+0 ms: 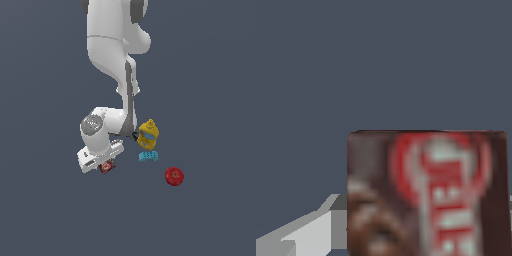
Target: Pick up a designated object from a clutter of objects.
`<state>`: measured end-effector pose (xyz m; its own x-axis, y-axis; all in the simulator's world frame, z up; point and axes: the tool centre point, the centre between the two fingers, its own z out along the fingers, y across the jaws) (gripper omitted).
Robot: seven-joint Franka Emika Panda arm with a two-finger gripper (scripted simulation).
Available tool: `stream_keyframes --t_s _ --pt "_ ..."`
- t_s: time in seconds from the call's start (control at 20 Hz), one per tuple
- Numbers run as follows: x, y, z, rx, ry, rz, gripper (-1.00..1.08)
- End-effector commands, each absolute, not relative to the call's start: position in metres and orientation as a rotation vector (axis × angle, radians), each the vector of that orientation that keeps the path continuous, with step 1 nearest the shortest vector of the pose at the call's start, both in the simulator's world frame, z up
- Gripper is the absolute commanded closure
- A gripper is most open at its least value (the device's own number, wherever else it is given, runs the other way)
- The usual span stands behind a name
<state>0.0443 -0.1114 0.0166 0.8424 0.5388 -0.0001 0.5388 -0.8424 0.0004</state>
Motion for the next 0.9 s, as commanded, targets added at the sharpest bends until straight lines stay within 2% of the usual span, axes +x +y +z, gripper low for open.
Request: stream_keyframes --t_s 0.0,0.5,0.85 --pt "0.044 -0.111 0.016 3.015 0.883 0.0 1.08" --pt "0.045 -0.112 0.018 3.014 0.88 0.001 1.08" --pt "0.049 -0.115 0.043 3.014 0.88 0.001 1.08"
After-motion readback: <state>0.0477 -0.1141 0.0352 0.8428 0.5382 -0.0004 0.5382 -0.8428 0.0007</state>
